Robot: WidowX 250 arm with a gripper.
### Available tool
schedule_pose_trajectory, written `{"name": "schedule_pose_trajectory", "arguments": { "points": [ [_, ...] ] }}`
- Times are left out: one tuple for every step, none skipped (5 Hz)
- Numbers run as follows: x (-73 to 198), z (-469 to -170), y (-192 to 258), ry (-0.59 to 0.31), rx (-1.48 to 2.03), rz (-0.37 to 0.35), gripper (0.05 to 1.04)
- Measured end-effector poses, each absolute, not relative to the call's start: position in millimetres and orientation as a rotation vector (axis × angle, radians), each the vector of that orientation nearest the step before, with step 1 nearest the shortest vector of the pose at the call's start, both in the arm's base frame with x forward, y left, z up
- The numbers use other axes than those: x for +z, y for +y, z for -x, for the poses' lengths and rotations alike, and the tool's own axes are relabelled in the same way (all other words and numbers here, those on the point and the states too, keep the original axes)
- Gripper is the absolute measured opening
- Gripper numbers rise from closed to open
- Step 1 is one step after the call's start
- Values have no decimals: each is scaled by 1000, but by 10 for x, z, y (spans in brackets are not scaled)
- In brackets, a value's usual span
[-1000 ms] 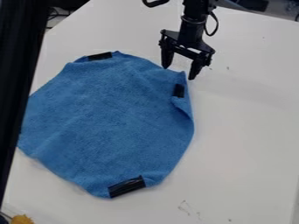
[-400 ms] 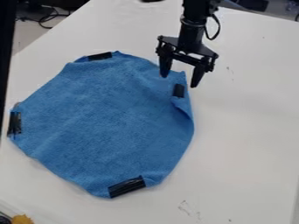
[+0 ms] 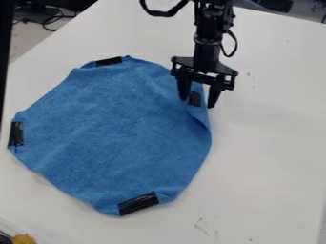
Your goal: Fold the cloth from right to left
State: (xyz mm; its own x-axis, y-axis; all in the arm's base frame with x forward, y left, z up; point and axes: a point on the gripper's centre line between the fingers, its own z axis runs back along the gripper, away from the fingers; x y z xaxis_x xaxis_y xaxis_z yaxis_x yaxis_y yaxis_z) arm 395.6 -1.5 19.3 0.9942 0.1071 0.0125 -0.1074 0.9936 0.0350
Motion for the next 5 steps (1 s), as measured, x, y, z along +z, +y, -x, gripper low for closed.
{"name": "schedule_pose_trajectory", "arguments": {
  "points": [
    [223,-3955,10,0,104,-37,413],
    [286,-3991,25,0,100,-47,176],
    [268,-3988,26,4,104,-47,99],
    [268,-4012,21,-11,106,-47,265],
    [193,-4000,10,5,105,-37,548]
  ]
}}
